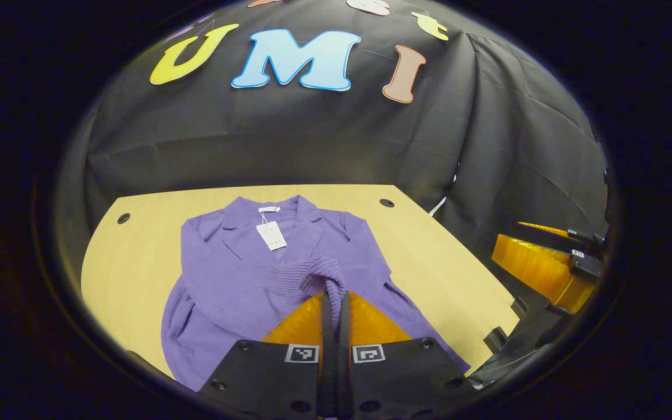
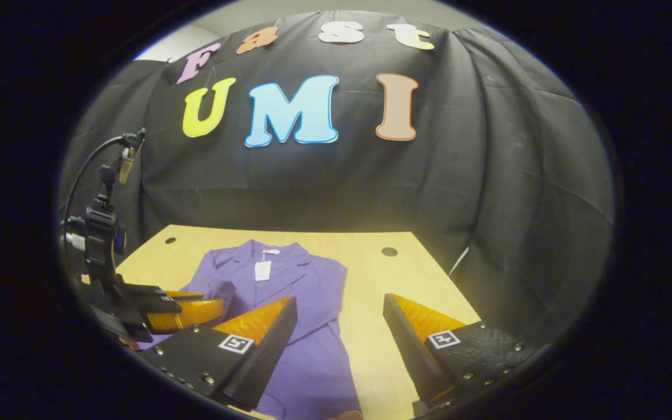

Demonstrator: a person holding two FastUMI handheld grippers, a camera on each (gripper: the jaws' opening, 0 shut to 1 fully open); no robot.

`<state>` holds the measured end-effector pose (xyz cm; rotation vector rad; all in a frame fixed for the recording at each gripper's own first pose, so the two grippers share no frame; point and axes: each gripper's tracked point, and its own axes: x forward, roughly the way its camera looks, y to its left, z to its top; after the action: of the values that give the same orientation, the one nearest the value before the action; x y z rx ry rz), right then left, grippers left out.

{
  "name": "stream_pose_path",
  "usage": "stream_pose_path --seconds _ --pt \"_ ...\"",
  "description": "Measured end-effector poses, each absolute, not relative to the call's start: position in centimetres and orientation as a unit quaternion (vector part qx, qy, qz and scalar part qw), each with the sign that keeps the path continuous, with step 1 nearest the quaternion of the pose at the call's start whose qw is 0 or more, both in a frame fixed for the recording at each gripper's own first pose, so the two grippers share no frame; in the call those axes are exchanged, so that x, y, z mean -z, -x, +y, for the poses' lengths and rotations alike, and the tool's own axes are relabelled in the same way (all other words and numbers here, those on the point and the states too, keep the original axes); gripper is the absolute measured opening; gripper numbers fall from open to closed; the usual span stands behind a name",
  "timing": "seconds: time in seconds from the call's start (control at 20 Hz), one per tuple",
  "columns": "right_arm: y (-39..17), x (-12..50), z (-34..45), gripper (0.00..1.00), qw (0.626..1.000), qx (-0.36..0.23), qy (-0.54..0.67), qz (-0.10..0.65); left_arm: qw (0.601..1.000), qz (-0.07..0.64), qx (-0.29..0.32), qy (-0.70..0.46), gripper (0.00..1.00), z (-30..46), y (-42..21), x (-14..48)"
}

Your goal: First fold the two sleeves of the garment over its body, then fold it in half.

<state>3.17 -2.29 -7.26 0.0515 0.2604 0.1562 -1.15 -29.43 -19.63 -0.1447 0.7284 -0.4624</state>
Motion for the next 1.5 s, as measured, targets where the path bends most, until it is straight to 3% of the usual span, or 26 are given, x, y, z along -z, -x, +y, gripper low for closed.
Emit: stream_pose_path --seconds 0.35,0.45,0.5,0.55,0.7,0.8,0.85,0.9,0.95,1.0,1.15,1.25,1.5 --pt "-2.5 8.7 -3.1 0.93 0.985 -0.097 -0.016 0.139 0.919 0.34 0.188 0.066 0.07 -29.5 1.1 20.4" --pt "-2.5 8.6 -3.1 0.93 0.986 -0.093 -0.016 0.137 0.917 0.341 0.193 0.074 0.16 -29.5 1.4 20.4" --pt "-2.5 8.7 -3.0 0.88 0.986 -0.091 -0.017 0.138 0.915 0.345 0.194 0.078 0.19 -29.4 1.7 20.6" --pt "-2.5 8.6 -2.9 0.93 0.986 -0.088 -0.018 0.137 0.913 0.346 0.2 0.087 0.39 -29.5 2.0 20.4" --pt "-2.0 8.3 -2.4 0.93 0.987 -0.083 -0.024 0.136 0.919 0.328 0.199 0.087 1.0 -28.4 2.9 18.9" --pt "-1.6 8.6 -2.1 0.88 0.987 -0.077 -0.024 0.14 0.924 0.317 0.195 0.087 0.98 -27.2 3.5 18.2" --pt "-1.3 8.7 -2.0 0.93 0.987 -0.072 -0.022 0.139 0.925 0.315 0.193 0.087 0.94 -26.5 3.8 18.1" --pt "-1.0 8.8 -1.9 0.93 0.988 -0.068 -0.022 0.14 0.927 0.313 0.188 0.086 0.98 -25.5 4.0 18.1" --pt "-0.7 8.9 -1.8 0.88 0.988 -0.065 -0.023 0.14 0.93 0.308 0.181 0.085 0.94 -24.3 4.2 17.9" --pt "-0.3 9.2 -1.7 0.93 0.988 -0.061 -0.024 0.141 0.934 0.302 0.175 0.083 0.98 -23.0 4.4 17.4" --pt "0.7 10.6 -1.5 0.93 0.987 -0.047 -0.029 0.152 0.944 0.279 0.155 0.079 0.94 -18.9 5.2 16.4" --pt "1.6 12.3 -1.3 0.93 0.985 -0.037 -0.03 0.167 0.949 0.272 0.14 0.076 1.0 -16.0 6.2 16.4" --pt "4.3 16.8 -1.0 0.93 0.975 -0.02 -0.042 0.216 0.947 0.289 0.109 0.083 0.95 -9.4 9.5 18.7"
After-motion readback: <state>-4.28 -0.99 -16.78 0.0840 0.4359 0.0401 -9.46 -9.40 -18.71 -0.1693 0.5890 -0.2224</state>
